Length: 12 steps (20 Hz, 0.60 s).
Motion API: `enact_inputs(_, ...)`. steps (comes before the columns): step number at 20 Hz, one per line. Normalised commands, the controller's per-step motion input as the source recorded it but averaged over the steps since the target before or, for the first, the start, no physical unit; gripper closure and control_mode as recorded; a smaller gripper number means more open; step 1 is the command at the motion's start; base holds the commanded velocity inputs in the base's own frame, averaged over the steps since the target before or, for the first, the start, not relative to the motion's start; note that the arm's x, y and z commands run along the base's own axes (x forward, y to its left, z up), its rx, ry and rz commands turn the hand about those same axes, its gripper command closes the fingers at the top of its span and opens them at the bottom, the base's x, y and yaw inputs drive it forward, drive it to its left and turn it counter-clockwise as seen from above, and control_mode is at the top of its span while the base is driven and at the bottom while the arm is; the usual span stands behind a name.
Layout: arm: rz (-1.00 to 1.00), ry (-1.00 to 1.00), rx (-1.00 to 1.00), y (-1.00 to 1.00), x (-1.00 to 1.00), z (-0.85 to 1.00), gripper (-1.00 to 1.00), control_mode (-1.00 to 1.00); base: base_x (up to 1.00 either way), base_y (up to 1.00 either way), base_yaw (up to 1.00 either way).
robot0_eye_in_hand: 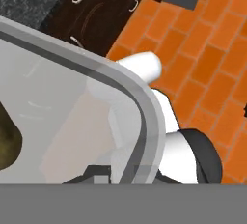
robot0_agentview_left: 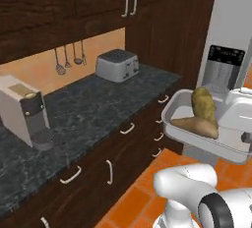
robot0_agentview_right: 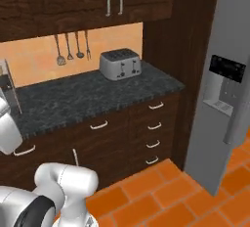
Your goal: Take the meat container that has the chicken drumstick and place it on the second highest rack of the freezer. Then take the vegetable container that has the potato and sweet potato and place it on the highest rack of the freezer.
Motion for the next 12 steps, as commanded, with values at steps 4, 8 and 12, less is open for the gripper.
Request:
enact_inputs(4,0.0,0.0,0.0,0.0,0.0,0.0,1.0,1.0,0.0,-0.32,-0.88)
enact_inputs(8,0.0,0.0,0.0,0.0,0.0,0.0,1.0,1.0,0.0,-0.41,-0.83)
enact_inputs(12,0.0,0.0,0.0,0.0,0.0,0.0,1.0,1.0,0.12,-0.64,-0.69)
